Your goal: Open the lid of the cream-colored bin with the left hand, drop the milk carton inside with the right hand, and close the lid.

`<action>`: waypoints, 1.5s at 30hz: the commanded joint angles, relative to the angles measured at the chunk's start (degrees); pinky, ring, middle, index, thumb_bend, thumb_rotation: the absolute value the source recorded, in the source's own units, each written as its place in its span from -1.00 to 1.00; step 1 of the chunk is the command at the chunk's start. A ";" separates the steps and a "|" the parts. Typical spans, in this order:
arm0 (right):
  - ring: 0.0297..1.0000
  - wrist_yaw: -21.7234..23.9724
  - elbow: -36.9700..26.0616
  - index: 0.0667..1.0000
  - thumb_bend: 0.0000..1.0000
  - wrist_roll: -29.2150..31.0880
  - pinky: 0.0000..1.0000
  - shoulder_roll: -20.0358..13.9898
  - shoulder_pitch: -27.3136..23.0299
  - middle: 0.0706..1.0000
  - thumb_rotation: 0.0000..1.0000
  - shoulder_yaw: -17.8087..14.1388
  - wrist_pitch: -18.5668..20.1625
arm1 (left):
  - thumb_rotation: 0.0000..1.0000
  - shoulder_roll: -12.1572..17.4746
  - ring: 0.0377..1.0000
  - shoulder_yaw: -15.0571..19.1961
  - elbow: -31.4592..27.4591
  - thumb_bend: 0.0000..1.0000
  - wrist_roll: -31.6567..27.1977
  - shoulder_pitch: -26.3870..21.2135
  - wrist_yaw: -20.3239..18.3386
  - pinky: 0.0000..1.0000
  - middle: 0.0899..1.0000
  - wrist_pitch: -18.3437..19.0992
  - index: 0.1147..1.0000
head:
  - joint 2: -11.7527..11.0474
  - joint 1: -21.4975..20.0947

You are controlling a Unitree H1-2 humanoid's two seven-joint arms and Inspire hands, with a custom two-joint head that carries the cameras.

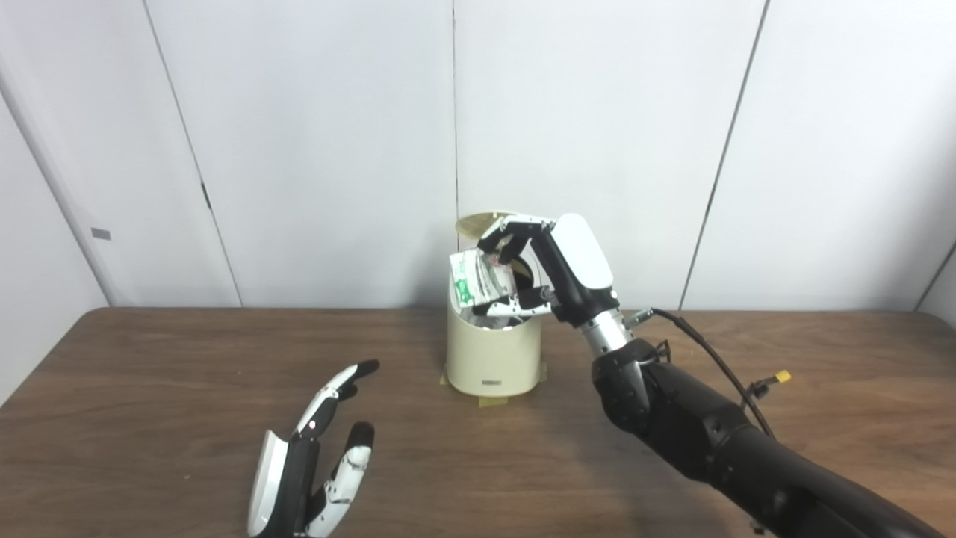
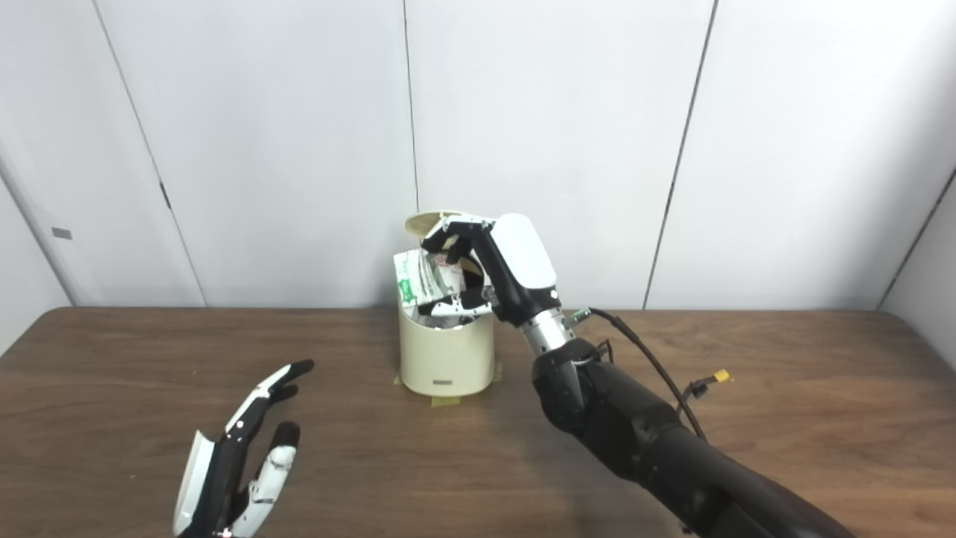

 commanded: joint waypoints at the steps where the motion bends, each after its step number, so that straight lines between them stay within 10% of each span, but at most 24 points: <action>1: -0.08 -1.39 -0.53 -0.21 0.03 0.56 -0.12 -0.38 -2.59 -0.03 -1.00 -1.41 -1.62 | 0.73 -3.25 0.74 -1.60 2.43 -0.28 0.15 4.30 0.80 0.65 0.69 -1.21 0.63 | 0.07 0.00; 15: 0.15 -4.47 1.30 -0.12 0.06 -1.12 0.07 0.01 -2.64 -0.06 -1.00 -1.47 -1.62 | 0.79 -2.98 0.75 -1.59 3.90 -0.28 0.36 3.47 0.92 0.64 0.69 -1.56 0.63 | -0.29 -0.25; 17: 0.21 -5.31 1.54 -0.09 0.04 -1.76 0.12 -0.10 -2.80 0.17 -0.79 -1.25 -1.62 | 0.76 -3.03 0.75 -1.65 3.88 -0.28 0.03 3.47 0.79 0.66 0.69 -1.46 0.63 | -0.29 -0.25; 19: 0.28 -5.46 1.68 0.21 0.69 -1.96 0.18 -0.18 -2.79 0.28 -0.91 -1.39 -1.62 | 0.74 -2.89 0.75 -1.68 4.13 -0.28 0.03 3.40 0.84 0.66 0.69 -1.75 0.63 | -0.40 -0.49; 23: 0.37 -5.96 2.06 0.37 0.89 -2.43 0.25 -0.32 -2.73 0.40 -0.90 -1.52 -1.62 | 0.75 -2.72 0.75 -1.67 4.21 -0.27 0.28 3.36 0.93 0.65 0.68 -1.92 0.62 | -0.30 -0.53; 39: 0.44 -5.14 1.81 0.46 0.92 -2.72 0.30 -0.57 -2.13 0.46 -0.79 -2.53 -1.62 | 0.75 -2.77 0.74 -1.63 3.92 -0.23 0.78 3.50 0.97 0.64 0.68 -1.55 0.62 | -0.28 -0.68; 45: 0.33 -6.63 0.32 0.30 0.59 -0.81 0.21 0.55 -0.53 0.32 -0.24 -5.75 -1.62 | 0.75 -2.65 0.75 -1.62 4.82 -0.23 0.43 2.97 1.06 0.65 0.68 -2.05 0.62 | -0.49 -0.97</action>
